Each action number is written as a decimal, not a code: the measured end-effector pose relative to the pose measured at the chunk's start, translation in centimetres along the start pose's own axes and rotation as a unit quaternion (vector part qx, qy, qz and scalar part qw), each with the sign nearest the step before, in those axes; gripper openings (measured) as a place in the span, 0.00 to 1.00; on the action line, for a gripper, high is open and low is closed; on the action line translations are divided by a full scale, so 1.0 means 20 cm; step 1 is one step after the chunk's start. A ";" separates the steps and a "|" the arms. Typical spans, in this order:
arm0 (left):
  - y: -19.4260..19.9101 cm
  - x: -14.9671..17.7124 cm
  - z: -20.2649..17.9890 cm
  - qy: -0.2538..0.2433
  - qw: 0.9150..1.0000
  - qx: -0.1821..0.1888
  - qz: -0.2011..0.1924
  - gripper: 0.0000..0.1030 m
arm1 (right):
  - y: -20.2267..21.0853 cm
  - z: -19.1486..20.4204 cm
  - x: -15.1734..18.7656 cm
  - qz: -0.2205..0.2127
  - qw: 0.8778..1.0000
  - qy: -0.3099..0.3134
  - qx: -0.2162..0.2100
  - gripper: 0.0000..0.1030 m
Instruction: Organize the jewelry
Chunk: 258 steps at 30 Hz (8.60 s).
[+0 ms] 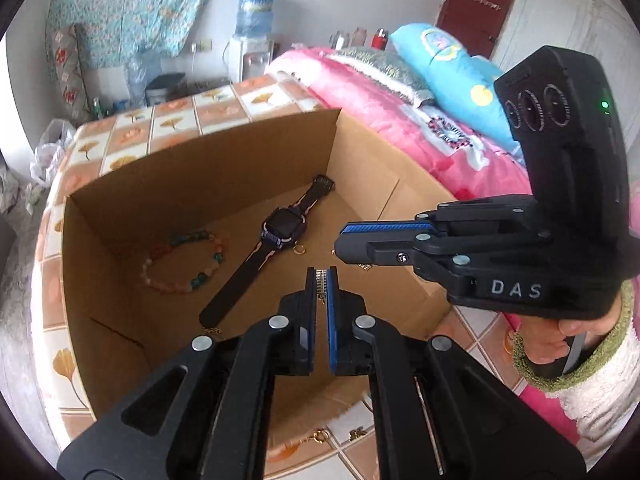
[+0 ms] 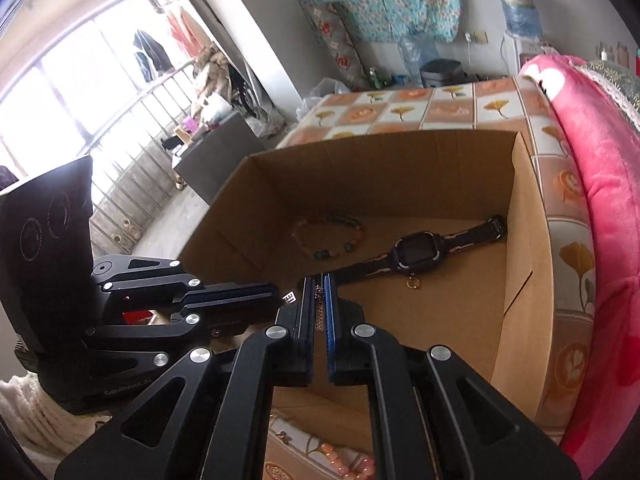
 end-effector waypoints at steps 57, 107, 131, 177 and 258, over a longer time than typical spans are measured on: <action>0.06 1.03 0.14 0.060 0.994 -0.076 -0.043 0.38 | -0.32 0.30 0.77 0.015 0.989 0.032 0.141 0.21; -0.20 0.71 -0.02 0.017 0.999 -0.029 -0.031 0.08 | -0.03 0.22 0.79 -0.052 0.996 -0.028 0.072 0.12; -0.10 0.84 0.03 0.026 0.999 -0.015 -0.018 0.00 | 0.06 0.26 0.79 -0.071 0.994 -0.026 0.078 0.12; 0.00 0.75 0.01 -0.008 0.997 -0.067 -0.043 0.14 | 0.08 0.20 0.80 -0.087 0.994 -0.048 0.046 0.13; 0.07 1.07 0.28 0.145 0.979 -0.140 0.029 0.82 | -0.16 0.28 0.72 0.006 0.996 -0.029 0.089 0.39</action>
Point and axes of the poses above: each gripper's, at about its wrist camera, not at the fingertips, and y roughly against the way its jaws point, z to its left, x to its underside, the point moved 9 cm from there along -y, roughly the way its jaws point, and after that the axes turned 7 degrees about z, right-handed, at the moved point
